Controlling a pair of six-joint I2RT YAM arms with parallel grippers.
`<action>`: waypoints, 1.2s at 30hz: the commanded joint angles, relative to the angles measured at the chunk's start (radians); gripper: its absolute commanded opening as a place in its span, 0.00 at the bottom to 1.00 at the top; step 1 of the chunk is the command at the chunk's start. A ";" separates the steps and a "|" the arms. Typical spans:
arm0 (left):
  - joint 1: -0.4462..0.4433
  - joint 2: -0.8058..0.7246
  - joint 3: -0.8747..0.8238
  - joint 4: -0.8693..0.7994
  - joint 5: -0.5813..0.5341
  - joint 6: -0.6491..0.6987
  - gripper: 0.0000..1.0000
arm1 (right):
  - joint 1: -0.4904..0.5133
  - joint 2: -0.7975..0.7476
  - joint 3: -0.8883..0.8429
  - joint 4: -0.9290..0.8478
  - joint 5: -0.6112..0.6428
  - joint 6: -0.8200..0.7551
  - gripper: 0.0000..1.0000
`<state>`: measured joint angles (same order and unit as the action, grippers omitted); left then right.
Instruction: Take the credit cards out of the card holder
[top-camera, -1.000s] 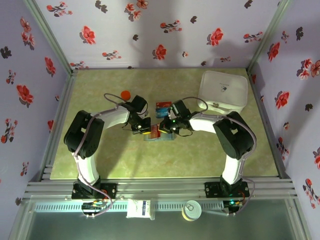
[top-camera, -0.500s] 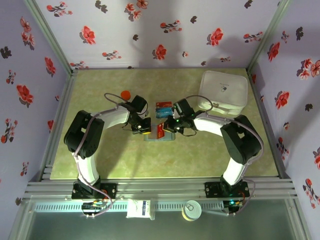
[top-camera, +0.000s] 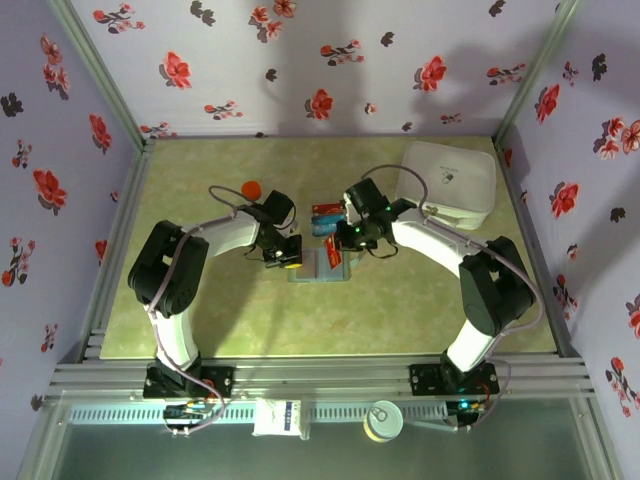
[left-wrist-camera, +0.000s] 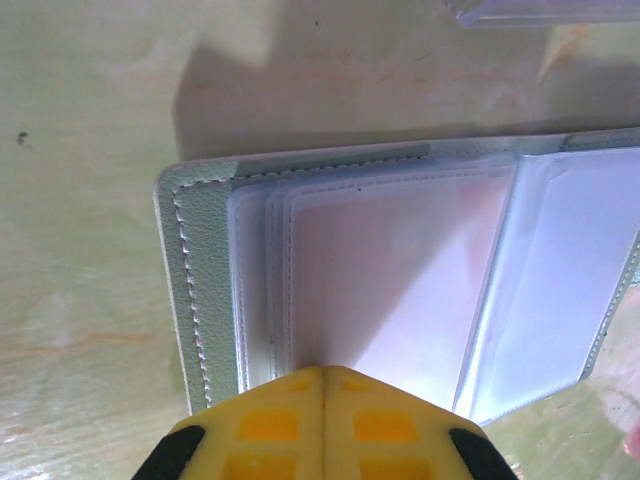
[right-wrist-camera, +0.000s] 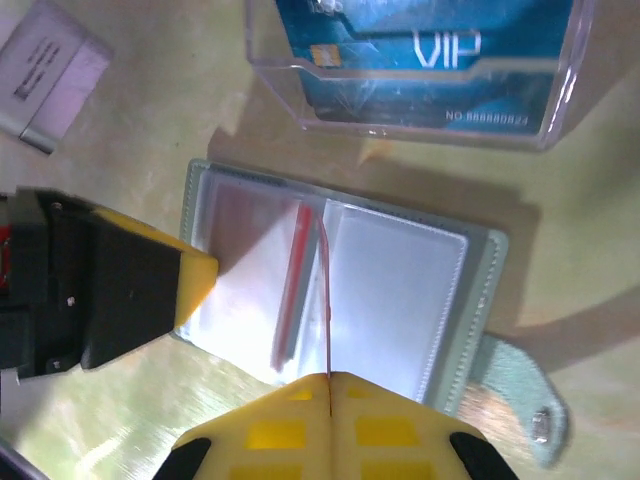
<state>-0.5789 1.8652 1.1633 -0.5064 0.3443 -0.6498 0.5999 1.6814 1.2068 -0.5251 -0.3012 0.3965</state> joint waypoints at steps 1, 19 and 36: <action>-0.001 -0.026 0.004 -0.026 -0.007 0.008 0.03 | -0.008 -0.008 0.071 -0.155 0.043 -0.288 0.02; -0.001 -0.105 -0.063 -0.019 -0.039 -0.021 0.10 | -0.020 0.239 0.496 -0.430 0.162 -1.260 0.00; -0.001 -0.112 -0.084 -0.019 -0.058 -0.041 0.10 | -0.058 0.515 0.940 -0.590 0.167 -1.442 0.00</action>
<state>-0.5789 1.7618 1.0748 -0.5095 0.3054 -0.6773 0.5495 2.1628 2.0850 -1.0611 -0.1436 -0.9977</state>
